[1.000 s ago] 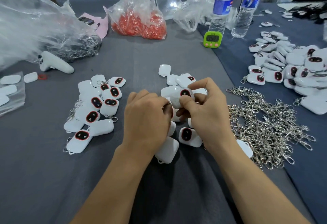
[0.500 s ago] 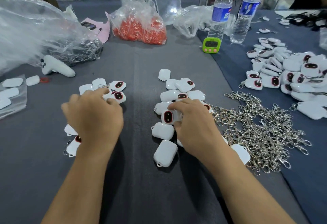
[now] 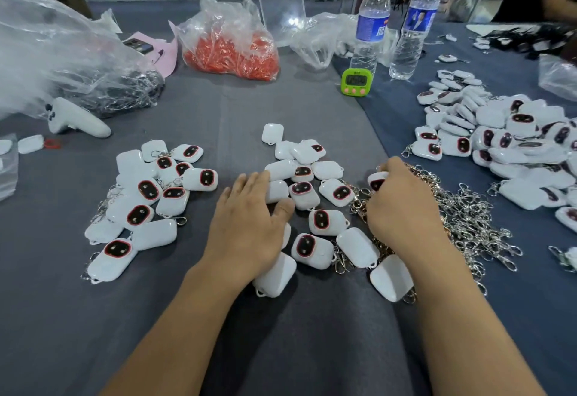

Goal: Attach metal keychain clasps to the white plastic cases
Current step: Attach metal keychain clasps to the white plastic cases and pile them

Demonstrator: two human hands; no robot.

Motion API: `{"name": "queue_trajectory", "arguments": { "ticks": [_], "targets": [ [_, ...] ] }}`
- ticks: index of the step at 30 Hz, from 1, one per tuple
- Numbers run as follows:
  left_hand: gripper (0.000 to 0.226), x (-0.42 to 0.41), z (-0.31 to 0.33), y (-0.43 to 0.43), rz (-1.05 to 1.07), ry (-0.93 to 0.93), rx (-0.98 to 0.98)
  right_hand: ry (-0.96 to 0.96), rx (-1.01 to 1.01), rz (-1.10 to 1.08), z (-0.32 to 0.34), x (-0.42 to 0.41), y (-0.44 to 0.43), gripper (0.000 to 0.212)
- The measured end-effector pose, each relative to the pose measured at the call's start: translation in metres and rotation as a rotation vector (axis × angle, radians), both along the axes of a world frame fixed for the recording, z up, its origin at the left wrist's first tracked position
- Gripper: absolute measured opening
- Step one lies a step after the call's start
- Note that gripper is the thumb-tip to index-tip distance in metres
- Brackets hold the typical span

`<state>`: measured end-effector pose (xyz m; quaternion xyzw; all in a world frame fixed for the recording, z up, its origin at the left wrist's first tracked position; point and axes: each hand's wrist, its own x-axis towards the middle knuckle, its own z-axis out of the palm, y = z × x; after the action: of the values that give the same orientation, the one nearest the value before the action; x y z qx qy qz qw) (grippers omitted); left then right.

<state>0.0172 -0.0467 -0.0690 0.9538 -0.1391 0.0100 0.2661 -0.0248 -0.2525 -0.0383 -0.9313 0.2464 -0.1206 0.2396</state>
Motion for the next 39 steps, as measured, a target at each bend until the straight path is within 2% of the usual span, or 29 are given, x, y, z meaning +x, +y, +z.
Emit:
{"name": "queue_trajectory", "arguments": {
  "ticks": [3, 5, 11, 15, 17, 19, 22, 23, 25, 28, 33, 39],
  "targets": [
    [0.067, -0.002, 0.002, 0.001, -0.077, 0.008, -0.01, 0.06, -0.103, 0.155, -0.005, 0.0, 0.004, 0.021],
    [0.061, -0.004, 0.004, 0.002, -0.075, 0.01, -0.058, 0.066, -0.122, 0.185, -0.005, 0.003, 0.005, 0.024],
    [0.046, -0.007, 0.009, 0.001, 0.007, -0.015, -0.171, 0.004, -0.146, 0.11, -0.003, 0.002, 0.008, 0.02],
    [0.037, -0.008, 0.01, 0.002, 0.055, -0.112, -0.267, -0.223, -0.121, -0.068, 0.004, 0.001, 0.01, 0.013],
    [0.031, -0.011, 0.012, 0.001, 0.062, -0.182, -0.328, -0.405, -0.012, -0.085, 0.006, 0.0, 0.012, 0.011],
    [0.029, -0.013, 0.015, 0.0, 0.043, -0.229, -0.403, -0.516, 0.259, -0.001, 0.008, 0.001, 0.02, 0.013],
    [0.033, -0.015, 0.018, -0.004, -0.045, -0.192, -0.507, -0.522, 0.85, 0.171, 0.009, 0.001, 0.041, 0.018],
    [0.035, -0.016, 0.019, -0.005, -0.076, -0.154, -0.535, -0.498, 0.968, 0.219, 0.007, 0.002, 0.047, 0.019],
    [0.035, -0.017, 0.021, -0.007, -0.117, -0.084, -0.574, -0.451, 1.062, 0.274, 0.003, 0.004, 0.052, 0.018],
    [0.031, -0.018, 0.024, -0.006, -0.135, -0.052, -0.596, -0.456, 1.072, 0.259, -0.001, 0.007, 0.055, 0.015],
    [0.031, -0.019, 0.024, -0.005, -0.075, -0.113, -0.52, -0.487, 0.811, 0.256, -0.004, 0.005, 0.064, 0.014],
    [0.029, -0.018, 0.022, -0.002, -0.034, -0.225, -0.456, -0.489, 0.807, 0.21, -0.004, 0.006, 0.07, 0.013]
  ]
}}
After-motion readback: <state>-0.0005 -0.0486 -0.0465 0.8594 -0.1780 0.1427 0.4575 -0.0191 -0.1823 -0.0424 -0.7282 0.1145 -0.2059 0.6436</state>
